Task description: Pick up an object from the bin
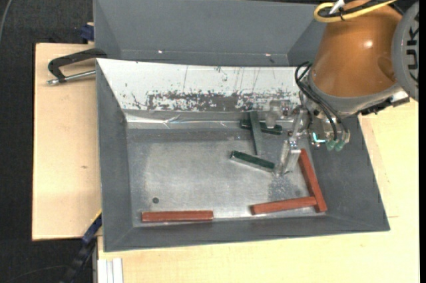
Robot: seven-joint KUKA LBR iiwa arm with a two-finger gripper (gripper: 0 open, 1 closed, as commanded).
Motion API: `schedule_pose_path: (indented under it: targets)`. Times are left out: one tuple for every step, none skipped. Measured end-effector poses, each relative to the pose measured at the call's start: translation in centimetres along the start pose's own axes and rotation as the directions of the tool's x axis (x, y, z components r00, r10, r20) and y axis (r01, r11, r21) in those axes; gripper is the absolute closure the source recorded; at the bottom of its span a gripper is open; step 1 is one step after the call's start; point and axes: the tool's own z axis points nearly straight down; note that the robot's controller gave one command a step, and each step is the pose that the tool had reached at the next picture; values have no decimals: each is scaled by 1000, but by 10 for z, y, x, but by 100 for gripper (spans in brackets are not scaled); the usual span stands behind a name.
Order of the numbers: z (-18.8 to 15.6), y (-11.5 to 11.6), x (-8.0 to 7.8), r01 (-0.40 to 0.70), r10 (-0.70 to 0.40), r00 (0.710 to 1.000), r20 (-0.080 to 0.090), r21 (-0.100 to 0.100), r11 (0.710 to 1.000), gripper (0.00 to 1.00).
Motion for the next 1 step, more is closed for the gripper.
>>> schedule_pose_path:
  targets:
    - [144,-29,-51,105,-105,994,7,0,994,0]
